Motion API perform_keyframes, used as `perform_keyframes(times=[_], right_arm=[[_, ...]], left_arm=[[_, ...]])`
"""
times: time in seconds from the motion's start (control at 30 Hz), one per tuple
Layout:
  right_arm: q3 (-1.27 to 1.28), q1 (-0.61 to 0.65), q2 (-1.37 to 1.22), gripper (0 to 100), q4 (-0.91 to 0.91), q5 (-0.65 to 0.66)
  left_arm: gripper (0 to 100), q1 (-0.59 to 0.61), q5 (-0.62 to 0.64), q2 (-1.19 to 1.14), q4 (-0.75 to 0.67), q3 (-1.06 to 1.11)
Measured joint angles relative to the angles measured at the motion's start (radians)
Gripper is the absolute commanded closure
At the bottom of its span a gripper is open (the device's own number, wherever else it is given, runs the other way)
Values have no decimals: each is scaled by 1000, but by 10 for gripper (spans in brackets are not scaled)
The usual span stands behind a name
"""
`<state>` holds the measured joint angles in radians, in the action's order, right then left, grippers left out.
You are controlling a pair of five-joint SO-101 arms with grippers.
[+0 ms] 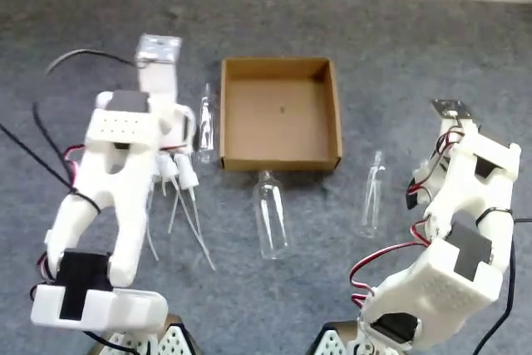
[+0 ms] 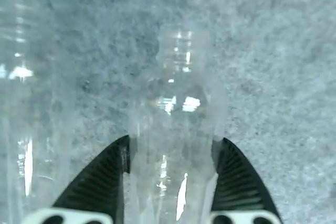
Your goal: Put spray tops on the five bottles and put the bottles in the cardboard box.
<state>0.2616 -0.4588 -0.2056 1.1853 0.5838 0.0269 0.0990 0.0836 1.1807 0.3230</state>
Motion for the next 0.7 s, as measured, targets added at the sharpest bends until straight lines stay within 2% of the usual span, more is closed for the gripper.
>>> perform_keyframes(times=[0.17,0.37,0.53,0.7], right_arm=[[0,0,0,904,0,0],[-2,0,0,904,6,0],[-3,0,0,904,15,5],[-3,0,0,904,15,6]], left_arm=[[836,-54,0,2,12,44],[836,-51,0,0,-135,219],[884,6,2,0,-204,247],[891,-8,3,2,-262,315]])
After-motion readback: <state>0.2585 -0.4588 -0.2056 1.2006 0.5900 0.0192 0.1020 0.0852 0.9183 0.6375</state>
